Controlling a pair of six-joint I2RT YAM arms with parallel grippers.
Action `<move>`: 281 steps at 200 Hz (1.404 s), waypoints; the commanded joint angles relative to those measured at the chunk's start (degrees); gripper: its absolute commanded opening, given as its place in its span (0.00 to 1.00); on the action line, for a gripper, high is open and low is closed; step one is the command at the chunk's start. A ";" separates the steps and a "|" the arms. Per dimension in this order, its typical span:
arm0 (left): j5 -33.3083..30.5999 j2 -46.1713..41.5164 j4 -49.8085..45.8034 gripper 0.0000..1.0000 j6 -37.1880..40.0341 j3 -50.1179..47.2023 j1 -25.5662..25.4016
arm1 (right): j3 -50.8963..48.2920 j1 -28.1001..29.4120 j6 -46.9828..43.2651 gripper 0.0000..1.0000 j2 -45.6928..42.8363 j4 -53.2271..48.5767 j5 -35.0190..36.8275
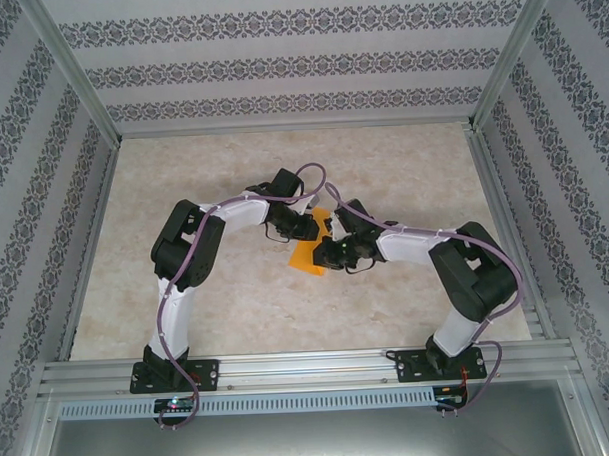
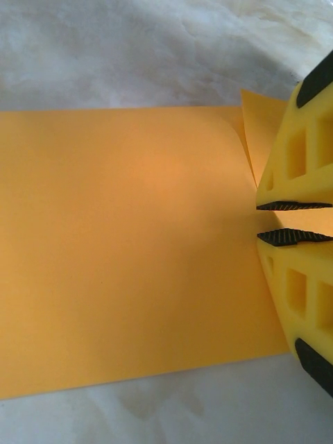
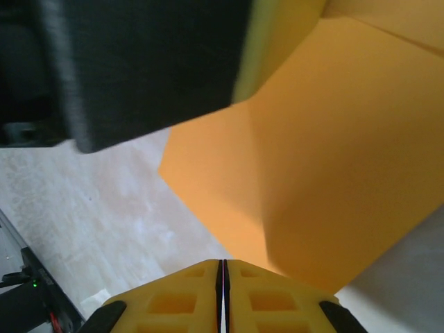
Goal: Fold a paper plane with a square sheet of paper (pick it up from the middle)
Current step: Fold the triangle a second time at the center of the table.
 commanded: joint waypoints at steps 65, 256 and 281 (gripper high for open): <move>-6.33 4.68 -6.55 0.22 -0.26 0.11 -0.43 | -5.51 -0.08 -1.02 0.12 2.88 -0.61 2.63; 9.30 -10.10 8.13 0.22 -13.40 -12.10 -1.17 | -7.78 -1.30 -2.22 0.10 1.38 1.33 0.82; 8.98 -8.07 9.16 0.22 -14.17 -12.98 -1.66 | -7.43 -1.24 -2.30 0.10 0.97 0.56 1.20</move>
